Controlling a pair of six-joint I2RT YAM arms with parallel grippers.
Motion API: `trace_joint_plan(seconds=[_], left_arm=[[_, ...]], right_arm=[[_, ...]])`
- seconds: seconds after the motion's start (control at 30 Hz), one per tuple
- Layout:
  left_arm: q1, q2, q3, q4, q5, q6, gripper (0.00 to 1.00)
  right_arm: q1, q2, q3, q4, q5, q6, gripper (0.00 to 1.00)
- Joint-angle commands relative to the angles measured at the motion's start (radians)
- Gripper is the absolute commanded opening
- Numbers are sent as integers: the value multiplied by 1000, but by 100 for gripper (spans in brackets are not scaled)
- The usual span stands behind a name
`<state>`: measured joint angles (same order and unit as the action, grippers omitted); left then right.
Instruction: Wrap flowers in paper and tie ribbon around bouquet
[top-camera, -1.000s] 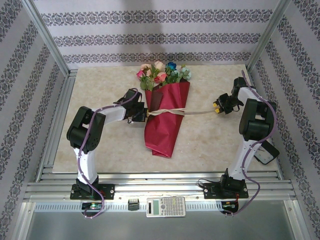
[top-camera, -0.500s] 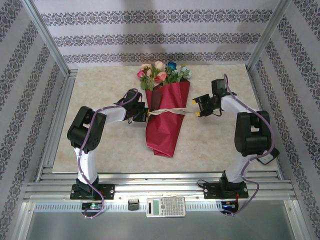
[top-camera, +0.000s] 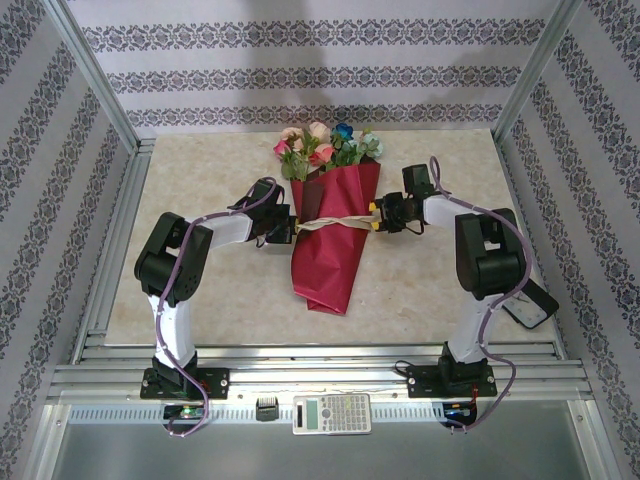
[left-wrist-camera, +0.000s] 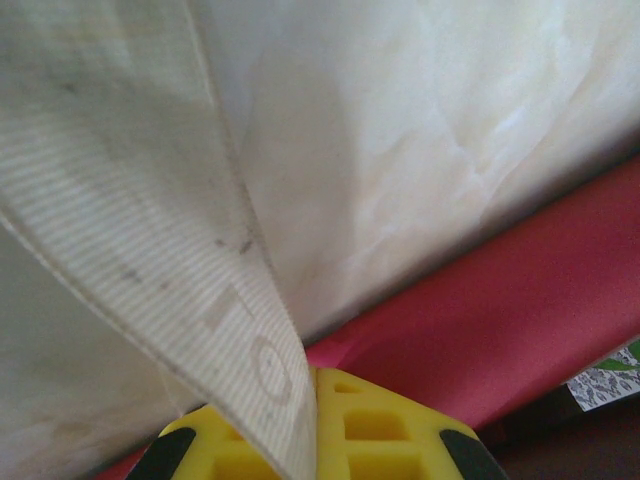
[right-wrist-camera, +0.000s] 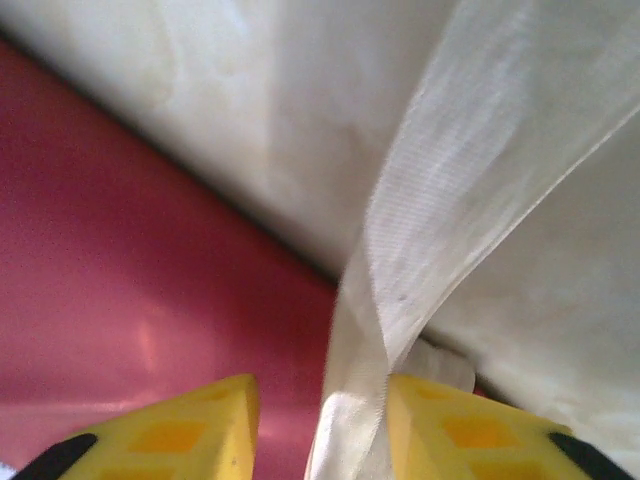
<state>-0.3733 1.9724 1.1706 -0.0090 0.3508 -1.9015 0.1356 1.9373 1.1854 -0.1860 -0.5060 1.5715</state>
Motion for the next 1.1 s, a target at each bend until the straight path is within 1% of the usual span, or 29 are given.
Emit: trace_joint_plan(seconds=[0.0,0.17,0.2,0.27,0.33,0.37,0.4,0.47,0.57,0.8,0.9,1.07], left_arm=[[-12,5,-10,29,3,-11,0],[-12,6,-11,30,5,-8,0],[-12,6,-10,30,4,-8,0],[-13,7,-9,32,3,-8,0],[-12,6,-11,33,5,-7,0],[-11,3,-10,34,4,-4,0],[-9,-1,-9,27,1,3,0],[-3,-13,-2,11,-3,25,0],[10,-22,5,-8,-5,50,0],[43,-37,-2,0,-13,73,0],[76,-58,-32,28,-19,78,0],[155,-114,-110,108,-18,77,0]], right_arm=[[11,15,0,13,9,34,36],[19,44,20,30,14,42,36],[22,52,28,30,16,42,35],[25,61,41,25,22,42,27],[25,54,41,15,37,40,10],[24,40,37,8,52,35,4],[22,22,37,-10,70,20,0],[16,-4,48,-50,91,-17,0],[2,-21,69,-96,86,-57,0],[-37,-46,56,-106,78,-94,0],[-78,-65,40,-104,77,-130,0],[-191,-89,17,-120,68,-227,0]])
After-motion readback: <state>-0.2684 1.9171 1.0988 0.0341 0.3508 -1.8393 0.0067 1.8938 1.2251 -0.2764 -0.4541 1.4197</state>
